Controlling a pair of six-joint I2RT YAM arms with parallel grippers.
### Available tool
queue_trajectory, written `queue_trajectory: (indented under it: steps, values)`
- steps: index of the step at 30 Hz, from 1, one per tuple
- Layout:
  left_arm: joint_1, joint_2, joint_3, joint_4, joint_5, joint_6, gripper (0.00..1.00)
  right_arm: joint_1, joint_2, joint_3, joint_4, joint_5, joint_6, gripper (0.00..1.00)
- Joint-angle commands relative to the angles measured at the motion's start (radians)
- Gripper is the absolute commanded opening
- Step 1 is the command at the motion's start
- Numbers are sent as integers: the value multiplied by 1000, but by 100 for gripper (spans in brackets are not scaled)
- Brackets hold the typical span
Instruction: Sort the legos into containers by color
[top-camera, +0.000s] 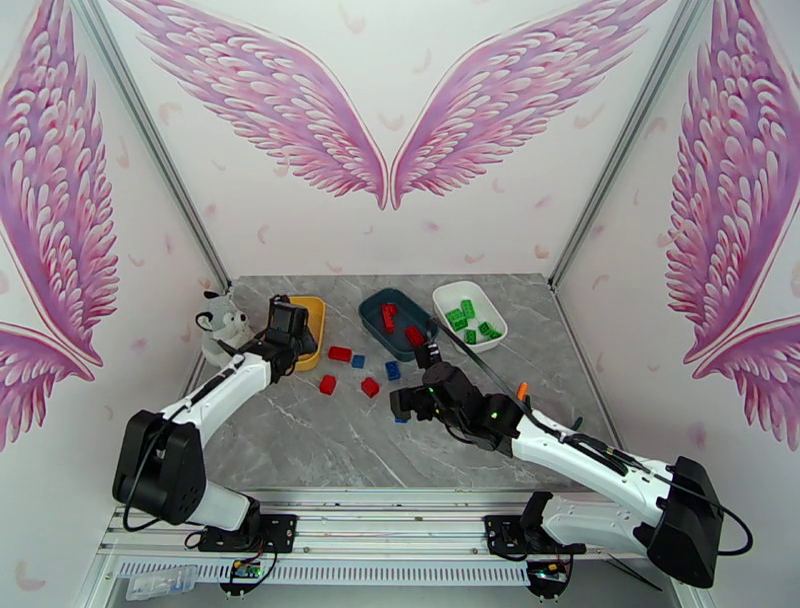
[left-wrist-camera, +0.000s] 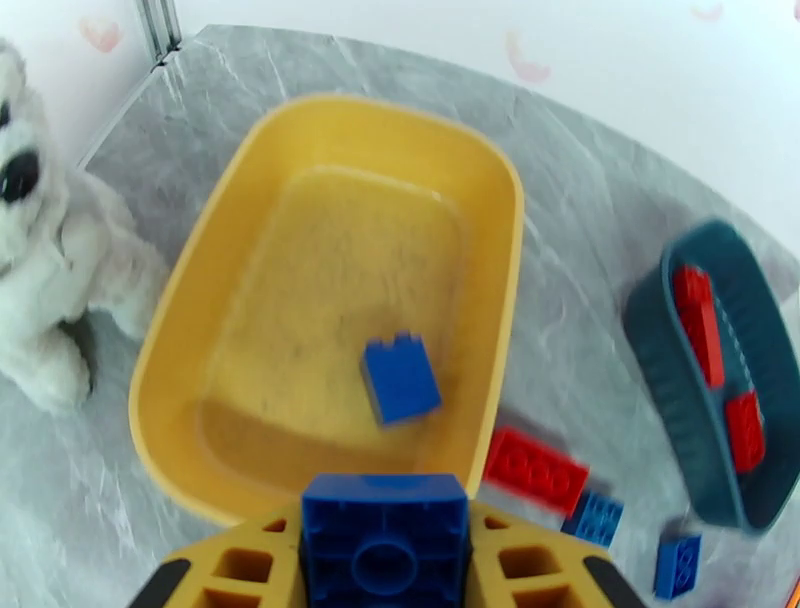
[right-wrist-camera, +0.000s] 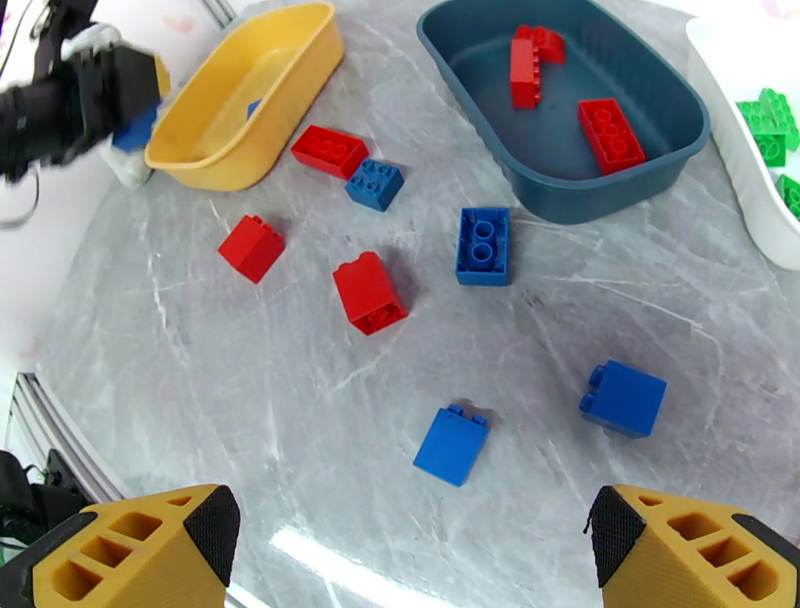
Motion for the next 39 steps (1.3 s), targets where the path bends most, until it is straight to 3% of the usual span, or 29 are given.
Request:
queue_trajectory:
  steps: [1, 5, 10, 19, 25, 32, 39]
  values:
    - [37, 71, 82, -48, 53, 26, 53, -9, 17, -3, 9, -12, 8, 99]
    - [35, 64, 97, -52, 61, 32, 72, -7, 19, -3, 9, -13, 7, 99]
    - [-40, -56, -7, -15, 41, 24, 77, -8, 27, 0, 8, -7, 5, 99]
    - [-309, -260, -293, 61, -15, -43, 83, -32, 82, 28, -55, 89, 54, 99]
    - [-518, -309, -451, 97, -98, -128, 86, -92, 75, 2, -72, 113, 116, 99]
    - [-735, -120, -389, 113, -163, -185, 87, -196, -24, -70, -67, 109, 169, 99]
    - [-805, 166, -213, 144, -122, -177, 85, -259, -171, -133, -62, 109, 189, 99]
